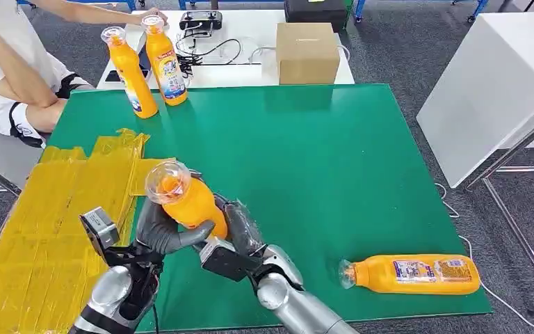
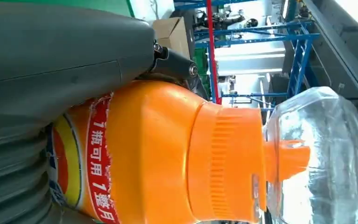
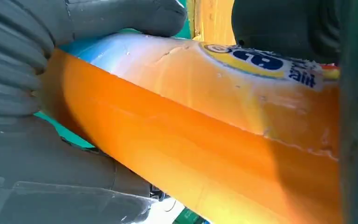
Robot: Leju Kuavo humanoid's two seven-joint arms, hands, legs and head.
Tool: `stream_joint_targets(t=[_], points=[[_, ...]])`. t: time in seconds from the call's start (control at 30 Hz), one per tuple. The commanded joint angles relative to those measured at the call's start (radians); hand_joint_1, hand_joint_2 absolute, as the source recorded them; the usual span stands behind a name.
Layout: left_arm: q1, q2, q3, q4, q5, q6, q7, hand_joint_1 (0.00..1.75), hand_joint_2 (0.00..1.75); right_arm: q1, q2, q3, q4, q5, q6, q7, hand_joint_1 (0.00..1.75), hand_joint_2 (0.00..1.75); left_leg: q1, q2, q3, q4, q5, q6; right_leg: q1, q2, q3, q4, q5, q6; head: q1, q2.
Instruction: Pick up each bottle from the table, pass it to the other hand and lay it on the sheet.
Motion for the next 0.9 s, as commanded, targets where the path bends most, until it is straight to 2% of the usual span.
stream_joint_targets(t=[0.03, 0.3, 0.33, 0.37, 0.4, 0.43, 0.47, 0.5, 0.6, 0.63, 0.67, 0.7, 0.73, 0.77, 0.83, 0.9], points=[[-0.068, -0.019, -0.029, 0.015, 0.001, 0.019, 0.004, 1.75, 1.75, 0.038, -0.040, -0.048, -0.017, -0.024, -0.040, -0.010, 0.00, 1.75, 0.001, -0.004, 0.002, 0.000, 0.000, -0.001, 0.001, -0.005, 0.004, -0.001, -0.001, 0.000, 0.000, 0.000], [-0.067, -0.015, -0.020, 0.017, -0.047, 0.081, -0.009, 1.75, 1.75, 0.071, -0.058, -0.079, -0.083, -0.036, -0.052, -0.012, 0.00, 1.75, 0.000, -0.002, 0.001, 0.000, 0.000, 0.000, 0.000, -0.002, 0.003, -0.001, -0.001, 0.000, 0.000, 0.000], [-0.068, -0.013, -0.013, 0.021, -0.257, 0.294, -0.043, 1.75, 1.75, 0.110, -0.076, -0.118, -0.150, -0.052, -0.078, -0.020, 0.00, 1.75, 0.000, -0.003, 0.002, 0.000, -0.001, -0.001, 0.000, -0.002, 0.004, -0.001, -0.001, 0.000, 0.000, 0.000], [-0.071, -0.010, -0.001, 0.027, -0.300, 0.346, -0.048, 1.75, 1.75, 0.129, -0.094, -0.132, -0.189, -0.057, -0.072, -0.020, 0.00, 1.75, 0.001, -0.003, 0.003, 0.000, -0.001, -0.001, 0.001, -0.003, 0.005, -0.001, -0.002, 0.000, 0.000, 0.000], [-0.077, -0.006, 0.005, 0.067, -0.560, 0.552, 0.003, 1.75, 1.75, 0.172, -0.117, -0.171, -0.259, -0.046, -0.113, -0.029, 0.00, 1.75, 0.000, -0.005, 0.002, -0.001, 0.000, -0.001, 0.000, -0.005, 0.004, -0.001, -0.001, 0.000, 0.000, 0.000], [-0.079, 0.000, 0.033, 0.119, -0.763, 0.658, 0.088, 1.75, 1.75, 0.222, -0.142, -0.222, -0.345, -0.042, -0.122, -0.026, 0.00, 1.75, 0.001, -0.006, 0.003, -0.001, -0.001, -0.001, 0.001, -0.006, 0.006, -0.002, -0.002, 0.000, 0.000, 0.000], [-0.075, 0.002, 0.049, 0.137, -0.791, 0.667, 0.089, 1.75, 1.75, 0.258, -0.164, -0.251, -0.411, -0.036, -0.109, -0.024, 0.00, 1.75, 0.000, -0.007, 0.003, -0.001, 0.000, -0.001, 0.000, -0.006, 0.006, -0.003, -0.002, 0.000, 0.000, 0.000], [-0.074, 0.001, 0.076, 0.177, -0.970, 0.738, 0.144, 1.75, 1.75, 0.290, -0.172, -0.292, -0.468, -0.015, -0.122, -0.029, 0.00, 1.75, 0.001, -0.008, 0.004, -0.002, 0.000, -0.001, 0.001, -0.007, 0.007, -0.003, -0.002, 0.000, 0.000, 0.000], [-0.060, -0.015, 0.178, 0.203, -1.230, 0.745, 0.212, 1.75, 1.75, 0.333, -0.179, -0.352, -0.559, 0.018, -0.093, -0.020, 0.00, 1.75, -0.001, -0.006, 0.003, -0.002, 0.000, 0.000, -0.001, -0.005, 0.005, -0.002, -0.001, 0.001, 0.000, 0.000], [-0.050, -0.034, 0.234, 0.207, -1.543, 0.745, 0.335, 1.75, 1.75, 0.337, -0.174, -0.367, -0.576, 0.037, -0.102, -0.029, 0.00, 1.75, -0.001, -0.007, 0.004, -0.002, -0.001, 0.000, -0.001, -0.005, 0.007, -0.002, -0.002, 0.001, 0.000, 0.000], [-0.070, -0.005, 0.227, 0.283, -1.734, 0.745, 0.459, 1.75, 1.75, 0.345, -0.174, -0.385, -0.604, 0.062, -0.117, -0.031, 0.00, 1.75, -0.001, -0.003, 0.003, -0.001, -0.001, 0.000, 0.000, -0.002, 0.004, -0.001, -0.001, 0.000, 0.000, 0.000], [-0.114, 0.106, 0.130, 0.344, -1.776, 0.665, 0.613, 1.75, 1.75, 0.351, -0.176, -0.398, -0.626, 0.085, -0.131, -0.030, 0.00, 1.75, -0.001, -0.002, 0.003, -0.001, -0.001, -0.001, 0.000, -0.001, 0.005, -0.001, -0.001, 0.000, 0.000, 0.000], [-0.157, 0.108, 0.084, 0.451, -1.771, 0.628, 0.656, 1.75, 1.75, 0.364, -0.179, -0.413, -0.660, 0.105, -0.133, -0.021, 0.00, 1.75, -0.001, -0.002, 0.003, -0.002, 0.000, -0.001, -0.001, -0.001, 0.004, -0.001, 0.000, 0.000, 0.000, 0.000], [-0.185, 0.096, 0.111, 0.532, -1.769, 0.600, 0.636, 1.75, 1.75, 0.372, -0.182, -0.423, -0.682, 0.121, -0.132, -0.018, 0.00, 1.75, -0.001, -0.002, 0.004, -0.002, 0.000, -0.001, 0.000, -0.001, 0.005, -0.002, -0.001, 0.000, 0.000, 0.000], [-0.240, 0.111, 0.079, 0.662, -1.776, 0.620, 0.655, 1.75, 1.75, 0.385, -0.182, -0.439, -0.706, 0.139, -0.130, -0.009, 0.00, 1.75, -0.001, -0.008, 0.004, -0.003, 0.001, -0.001, 0.000, -0.007, 0.006, -0.002, -0.001, 0.000, 0.000, 0.000], [-0.240, 0.111, 0.079, 0.662, -1.776, 0.620, 0.655, 1.75, 1.75, 0.385, -0.182, -0.439, -0.706, 0.139, -0.130, -0.009, 0.00, 1.75, 0.000, -0.007, 0.004, -0.002, 0.001, -0.002, 0.000, -0.006, 0.005, -0.002, -0.001, -0.001, 0.000, 0.000]])
